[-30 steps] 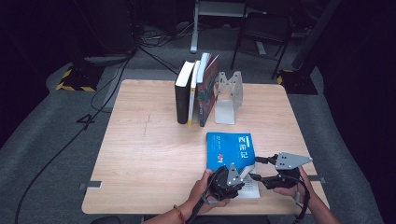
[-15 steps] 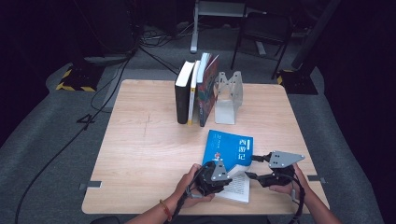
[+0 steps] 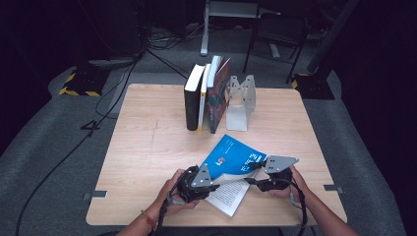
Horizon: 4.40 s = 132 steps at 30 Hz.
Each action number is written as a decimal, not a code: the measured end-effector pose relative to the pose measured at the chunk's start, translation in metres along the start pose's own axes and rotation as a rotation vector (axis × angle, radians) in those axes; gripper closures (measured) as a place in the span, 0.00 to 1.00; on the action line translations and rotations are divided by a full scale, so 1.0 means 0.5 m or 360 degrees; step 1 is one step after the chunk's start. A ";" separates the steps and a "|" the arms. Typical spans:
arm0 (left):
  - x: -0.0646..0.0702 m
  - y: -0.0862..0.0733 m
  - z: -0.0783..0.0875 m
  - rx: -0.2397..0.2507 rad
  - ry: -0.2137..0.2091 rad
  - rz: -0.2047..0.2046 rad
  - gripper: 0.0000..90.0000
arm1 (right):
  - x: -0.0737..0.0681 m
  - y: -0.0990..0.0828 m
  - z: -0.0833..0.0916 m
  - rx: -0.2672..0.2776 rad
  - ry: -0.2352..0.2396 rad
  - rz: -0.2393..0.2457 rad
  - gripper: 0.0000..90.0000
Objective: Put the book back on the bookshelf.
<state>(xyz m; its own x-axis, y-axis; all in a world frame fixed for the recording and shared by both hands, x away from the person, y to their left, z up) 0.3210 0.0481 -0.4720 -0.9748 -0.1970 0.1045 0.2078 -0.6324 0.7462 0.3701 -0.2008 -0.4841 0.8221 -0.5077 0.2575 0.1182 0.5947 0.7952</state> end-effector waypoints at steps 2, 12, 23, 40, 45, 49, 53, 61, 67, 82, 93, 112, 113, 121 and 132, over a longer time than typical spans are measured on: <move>-0.006 -0.006 0.013 0.0005 0.0004 0.0020 0.86 | 0.004 0.002 -0.007 0.0012 -0.0004 -0.0012 0.55; -0.022 -0.029 0.032 0.0023 0.0085 0.0109 0.77 | -0.012 0.028 -0.037 0.0015 0.0046 0.0118 0.69; -0.016 -0.012 0.005 -0.0015 0.0244 0.0074 0.68 | -0.026 0.057 -0.041 0.0005 0.0015 0.0233 0.76; -0.067 -0.061 0.076 0.0061 0.0127 0.0120 0.77 | 0.025 0.032 -0.063 0.0058 -0.0016 0.0260 0.74; -0.042 -0.048 0.091 0.0058 0.0226 0.0114 0.60 | 0.003 0.049 -0.059 0.0063 -0.0055 0.0349 0.80; -0.011 -0.029 0.083 -0.0005 0.0295 0.0051 0.54 | -0.015 0.067 -0.056 0.0032 -0.0062 0.0400 0.82; -0.015 -0.037 0.089 -0.0020 0.0302 0.0028 0.78 | -0.033 0.085 -0.056 0.0029 -0.0036 0.0452 0.82; -0.037 -0.081 0.106 0.0044 0.0182 0.0095 0.83 | 0.001 0.079 -0.069 0.0080 0.0014 0.0371 0.56; -0.057 -0.098 0.121 0.0024 0.0168 0.0165 0.77 | -0.002 0.076 -0.088 0.0134 0.0086 0.0434 0.77; -0.010 -0.028 0.075 -0.0121 0.0378 0.0226 0.47 | -0.043 0.105 -0.070 0.0135 0.0066 0.0460 0.86; -0.006 -0.009 0.024 -0.0094 0.0399 0.0253 0.45 | -0.062 0.106 -0.069 0.0109 0.0035 0.0447 0.86; -0.022 -0.035 0.031 -0.0065 0.0336 0.0195 0.74 | -0.047 0.097 -0.060 0.0264 0.0157 0.0386 0.81; -0.022 -0.033 0.029 -0.0055 0.0328 0.0205 0.74 | -0.050 0.097 -0.060 0.0257 0.0165 0.0385 0.82; -0.011 -0.008 0.003 -0.0126 0.0354 0.0176 0.68 | -0.074 0.106 -0.060 0.0233 0.0171 0.0406 0.84; -0.022 -0.004 0.034 0.0102 0.0436 0.0162 0.87 | -0.011 0.099 -0.055 0.0236 -0.0017 0.0122 0.56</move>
<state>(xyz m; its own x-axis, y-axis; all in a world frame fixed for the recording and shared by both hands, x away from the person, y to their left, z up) 0.3299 0.0641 -0.4635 -0.8894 -0.4571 0.0060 0.2891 -0.5523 0.7819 0.3868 -0.1513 -0.4612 0.8196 -0.4716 0.3254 -0.0284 0.5339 0.8451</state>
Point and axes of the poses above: each handheld gripper's, and its own axes: z roughly backward along the jaws, y roughly out of its top, x roughly to its right, the point moved 4 cm from there along -z, roughly forward along the jaws, and after that the axes turned 14 degrees about -y, right-handed, at the moved point
